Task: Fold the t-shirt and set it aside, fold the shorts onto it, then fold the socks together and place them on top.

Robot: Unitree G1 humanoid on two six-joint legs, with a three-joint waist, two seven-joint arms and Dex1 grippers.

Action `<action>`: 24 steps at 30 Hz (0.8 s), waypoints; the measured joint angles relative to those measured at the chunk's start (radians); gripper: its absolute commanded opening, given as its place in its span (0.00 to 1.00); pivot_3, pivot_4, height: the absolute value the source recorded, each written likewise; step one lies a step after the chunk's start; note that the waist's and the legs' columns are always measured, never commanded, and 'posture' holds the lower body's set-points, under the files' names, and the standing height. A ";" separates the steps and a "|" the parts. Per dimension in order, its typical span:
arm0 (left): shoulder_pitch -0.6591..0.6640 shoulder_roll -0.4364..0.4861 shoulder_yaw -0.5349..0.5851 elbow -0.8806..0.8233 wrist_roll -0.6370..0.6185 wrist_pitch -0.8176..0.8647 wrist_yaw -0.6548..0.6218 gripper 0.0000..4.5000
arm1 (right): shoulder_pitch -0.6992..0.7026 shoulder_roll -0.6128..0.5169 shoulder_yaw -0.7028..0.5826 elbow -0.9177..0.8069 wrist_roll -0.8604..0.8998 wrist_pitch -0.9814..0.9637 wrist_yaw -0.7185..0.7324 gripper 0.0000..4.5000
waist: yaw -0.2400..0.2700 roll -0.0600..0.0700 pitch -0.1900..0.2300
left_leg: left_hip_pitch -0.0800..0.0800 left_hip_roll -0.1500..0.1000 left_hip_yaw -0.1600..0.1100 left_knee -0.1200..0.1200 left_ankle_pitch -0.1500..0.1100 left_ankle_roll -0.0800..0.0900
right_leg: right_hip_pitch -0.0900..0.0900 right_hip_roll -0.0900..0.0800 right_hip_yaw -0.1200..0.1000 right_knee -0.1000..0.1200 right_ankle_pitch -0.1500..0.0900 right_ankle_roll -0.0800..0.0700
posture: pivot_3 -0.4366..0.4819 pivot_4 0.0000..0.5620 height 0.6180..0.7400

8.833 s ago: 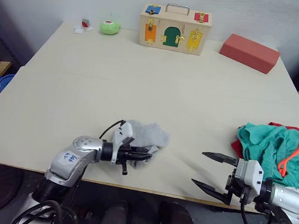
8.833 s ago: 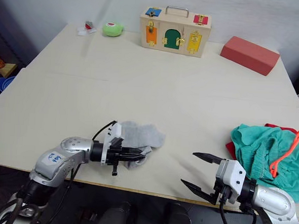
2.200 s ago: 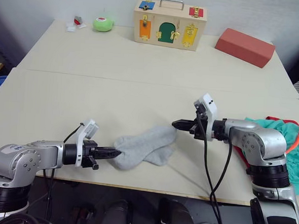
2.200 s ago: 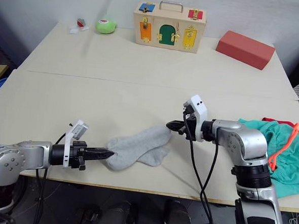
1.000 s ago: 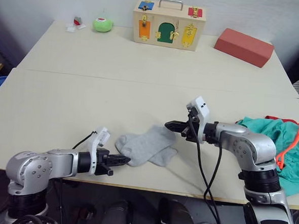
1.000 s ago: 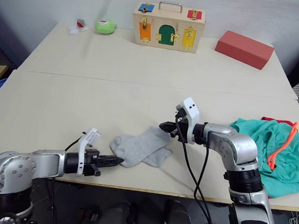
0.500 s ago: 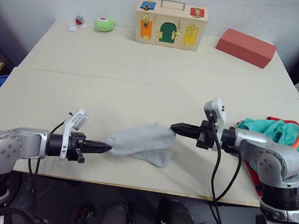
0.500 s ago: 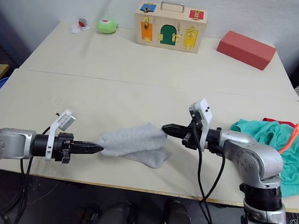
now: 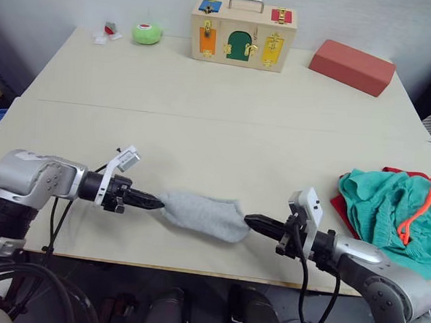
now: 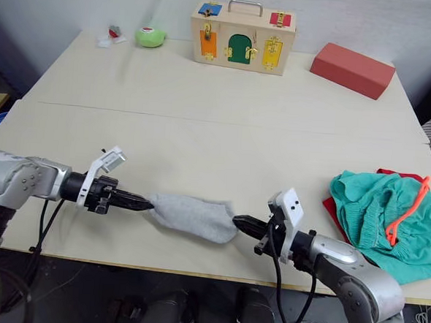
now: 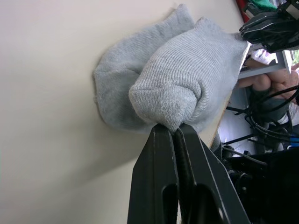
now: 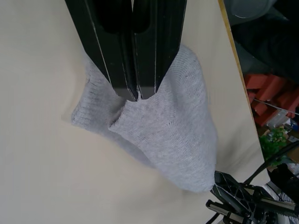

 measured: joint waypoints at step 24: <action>0.193 -0.098 0.188 -0.056 0.062 -0.130 0.045 0.72 | 0.045 -0.016 0.008 0.180 -0.165 -0.307 0.029 0.61 | -0.004 -0.003 0.001 | 0.002 0.001 0.001 0.004 0.001 0.001 | 0.000 -0.001 0.003 0.006 0.000 0.000 | 0.48 0.27 1.00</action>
